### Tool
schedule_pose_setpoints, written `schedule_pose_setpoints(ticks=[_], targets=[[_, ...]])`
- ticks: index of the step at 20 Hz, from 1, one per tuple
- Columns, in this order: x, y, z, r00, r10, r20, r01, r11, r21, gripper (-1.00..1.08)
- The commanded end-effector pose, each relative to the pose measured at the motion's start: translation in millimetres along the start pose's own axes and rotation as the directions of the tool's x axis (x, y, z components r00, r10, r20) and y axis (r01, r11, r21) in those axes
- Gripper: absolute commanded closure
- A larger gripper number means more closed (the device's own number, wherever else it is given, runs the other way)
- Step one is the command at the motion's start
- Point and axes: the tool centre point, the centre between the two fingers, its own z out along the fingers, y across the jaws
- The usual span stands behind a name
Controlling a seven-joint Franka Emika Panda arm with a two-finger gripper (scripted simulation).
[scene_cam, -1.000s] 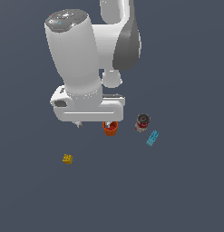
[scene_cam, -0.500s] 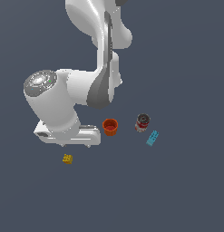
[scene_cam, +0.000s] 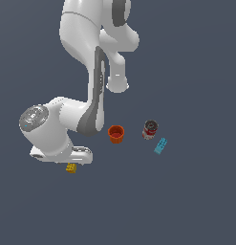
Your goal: Pick up a designated object from a clutter of objects.
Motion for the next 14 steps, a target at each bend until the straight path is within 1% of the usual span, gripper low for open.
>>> schedule_pose_setpoints(ticks=[1,6,11,14], targets=[[0,9,12,1.0,-0.001,0.002,0.001,1.0,-0.004,-0.92],[0,18,24,1.0,-0.001,0.005,0.002,1.0,-0.007,-0.92],[-1,18,26,1.0,-0.001,0.007,0.001,1.0,-0.007,-0.92],[-1,18,34,1.0,-0.001,0.007,0.001,1.0,-0.007,-0.92]])
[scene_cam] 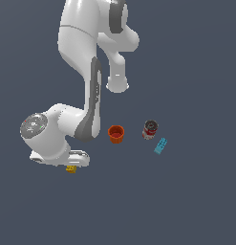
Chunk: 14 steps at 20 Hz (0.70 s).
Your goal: Pick up a designated object from a clutter of objects.
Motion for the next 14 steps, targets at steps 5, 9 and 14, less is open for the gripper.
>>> schedule_pose_setpoints(ticks=[5,9,14], targets=[[-1,0,31,1.0,0.0,0.001,0.0,1.0,0.0,-0.92],[-1,1,45,1.0,0.0,0.001,0.0,1.0,0.0,-0.92],[0,1,46,1.0,-0.001,0.0,0.001,1.0,0.0,1.08]])
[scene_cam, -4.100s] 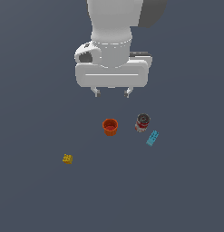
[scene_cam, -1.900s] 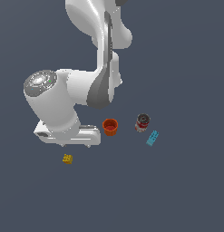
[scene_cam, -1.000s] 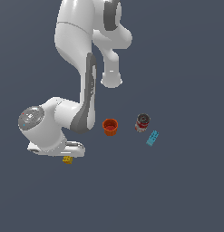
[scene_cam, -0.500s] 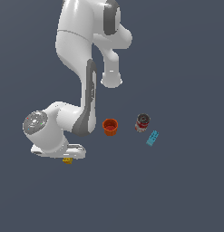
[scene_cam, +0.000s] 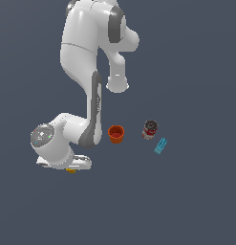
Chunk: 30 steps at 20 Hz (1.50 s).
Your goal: Pick up a designated object from a clutter of objects.
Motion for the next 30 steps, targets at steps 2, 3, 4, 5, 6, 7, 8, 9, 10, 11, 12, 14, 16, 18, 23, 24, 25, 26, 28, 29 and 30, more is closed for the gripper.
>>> schedule_pose_setpoints(ticks=[2,3,4,5,6,7,8,9,10,11,12,14,16,18,23,24,25,26,28,29,30], targets=[[1,0,0,1.0,0.0,-0.001,0.0,1.0,0.0,1.08],[1,0,0,1.0,0.0,-0.001,0.0,1.0,0.0,1.08],[1,0,0,1.0,0.0,-0.001,0.0,1.0,0.0,1.08],[1,0,0,1.0,0.0,-0.001,0.0,1.0,0.0,1.08],[1,0,0,1.0,0.0,-0.001,0.0,1.0,0.0,1.08],[1,0,0,1.0,0.0,-0.001,0.0,1.0,0.0,1.08],[1,0,0,1.0,0.0,-0.001,0.0,1.0,0.0,1.08],[1,0,0,1.0,0.0,-0.001,0.0,1.0,0.0,1.08],[1,0,0,1.0,0.0,-0.001,0.0,1.0,0.0,1.08],[0,0,0,1.0,0.0,-0.001,0.0,1.0,0.0,1.08],[0,0,-1,1.0,0.0,-0.001,0.0,1.0,0.0,1.08],[-1,-2,-2,1.0,0.0,-0.001,0.0,1.0,0.0,1.08],[-3,-4,-4,1.0,0.0,-0.001,0.0,1.0,0.0,1.08],[-5,-7,-7,1.0,0.0,-0.001,0.0,1.0,0.0,1.08],[-15,-19,-19,1.0,0.0,-0.001,0.0,1.0,0.0,1.08],[-17,-22,-22,1.0,0.0,-0.001,0.0,1.0,0.0,1.08],[-20,-25,-26,1.0,0.0,-0.001,0.0,1.0,0.0,1.08],[-23,-29,-29,1.0,0.0,-0.001,0.0,1.0,0.0,1.08],[-30,-38,-38,1.0,0.0,-0.001,0.0,1.0,0.0,1.08],[-33,-43,-42,1.0,0.0,-0.001,0.0,1.0,0.0,1.08],[-38,-48,-47,1.0,0.0,-0.001,0.0,1.0,0.0,1.08]])
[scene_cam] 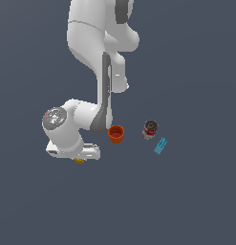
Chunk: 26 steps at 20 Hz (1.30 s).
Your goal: Pick up a designated object from a clutter of objects.
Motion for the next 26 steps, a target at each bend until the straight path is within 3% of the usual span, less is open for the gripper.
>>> schedule_pose_setpoints(ticks=[1,26], targets=[[-10,-13,-13,1.0,-0.001,-0.001,0.001,1.0,0.0,1.08],[-133,-170,-171,1.0,-0.001,-0.002,0.001,1.0,-0.004,1.08]])
